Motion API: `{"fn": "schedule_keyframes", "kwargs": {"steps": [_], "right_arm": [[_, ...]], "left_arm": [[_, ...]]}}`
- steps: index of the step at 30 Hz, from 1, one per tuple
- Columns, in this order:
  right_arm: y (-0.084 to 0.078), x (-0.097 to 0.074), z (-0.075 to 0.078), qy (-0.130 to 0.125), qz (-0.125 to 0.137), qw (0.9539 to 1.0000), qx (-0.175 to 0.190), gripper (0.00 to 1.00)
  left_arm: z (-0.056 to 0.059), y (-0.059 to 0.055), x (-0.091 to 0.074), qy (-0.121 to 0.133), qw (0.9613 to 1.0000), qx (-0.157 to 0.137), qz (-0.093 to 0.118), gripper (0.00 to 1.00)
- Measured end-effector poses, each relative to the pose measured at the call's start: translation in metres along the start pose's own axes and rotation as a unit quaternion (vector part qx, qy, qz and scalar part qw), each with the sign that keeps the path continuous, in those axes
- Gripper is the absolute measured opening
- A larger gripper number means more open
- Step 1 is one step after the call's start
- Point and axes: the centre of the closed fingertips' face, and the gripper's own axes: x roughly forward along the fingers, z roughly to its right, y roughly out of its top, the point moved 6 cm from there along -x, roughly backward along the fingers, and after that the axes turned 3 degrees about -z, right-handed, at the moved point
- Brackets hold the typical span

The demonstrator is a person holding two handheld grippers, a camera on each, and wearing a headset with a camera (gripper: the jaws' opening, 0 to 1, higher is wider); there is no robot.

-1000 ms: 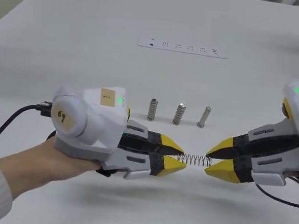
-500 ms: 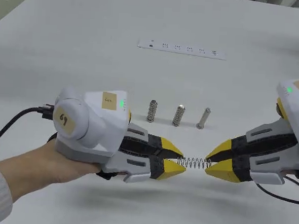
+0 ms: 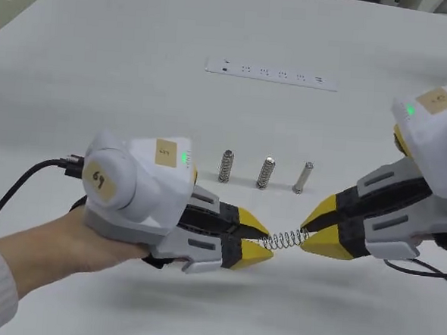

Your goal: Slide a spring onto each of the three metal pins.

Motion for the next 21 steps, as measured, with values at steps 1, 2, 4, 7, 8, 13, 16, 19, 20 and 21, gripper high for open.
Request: {"fn": "schedule_keyframes", "kwargs": {"steps": [1, 2, 4, 7, 8, 13, 16, 19, 20, 21], "right_arm": [[0.002, -0.001, 0.0, -0.001, 0.001, 1.0, -0.004, 0.08], [0.004, -0.002, 0.001, -0.001, 0.001, 1.0, -0.005, 0.08], [0.007, -0.003, 0.0, 0.0, -0.001, 1.0, -0.009, 0.08], [0.009, -0.003, 0.001, -0.002, -0.004, 0.9999, -0.015, 0.08], [0.01, -0.004, 0.0, -0.002, -0.005, 0.9998, -0.019, 0.08], [0.013, -0.004, 0.0, -0.001, -0.014, 0.9995, -0.027, 0.08], [0.014, -0.004, 0.0, 0.0, -0.025, 0.9992, -0.033, 0.07], [0.016, -0.003, 0.001, 0.002, -0.03, 0.9987, -0.041, 0.07], [0.016, -0.003, 0.001, 0.003, -0.031, 0.9987, -0.041, 0.07], [0.017, -0.003, 0.001, 0.003, -0.033, 0.9985, -0.044, 0.08]], "left_arm": [[0.0, 0.0, 0.0, 0.001, 1.0, 0.001, 0.0, 0.02], [-0.001, -0.001, 0.0, 0.001, 1.0, 0.003, -0.004, 0.01], [-0.002, 0.0, 0.001, 0.002, 1.0, 0.001, 0.0, 0.01], [-0.003, 0.001, 0.001, 0.002, 1.0, 0.0, 0.001, 0.01], [-0.003, 0.001, 0.002, 0.002, 1.0, 0.001, 0.001, 0.01], [-0.004, 0.002, 0.003, 0.001, 1.0, 0.004, -0.001, 0.02], [-0.003, 0.002, 0.003, 0.0, 1.0, 0.008, -0.002, 0.02], [-0.003, 0.002, 0.004, -0.002, 0.9999, 0.011, -0.006, 0.02], [-0.003, 0.002, 0.005, -0.002, 0.9999, 0.012, -0.007, 0.02], [-0.002, 0.002, 0.004, -0.003, 0.9999, 0.012, -0.007, 0.02]]}}
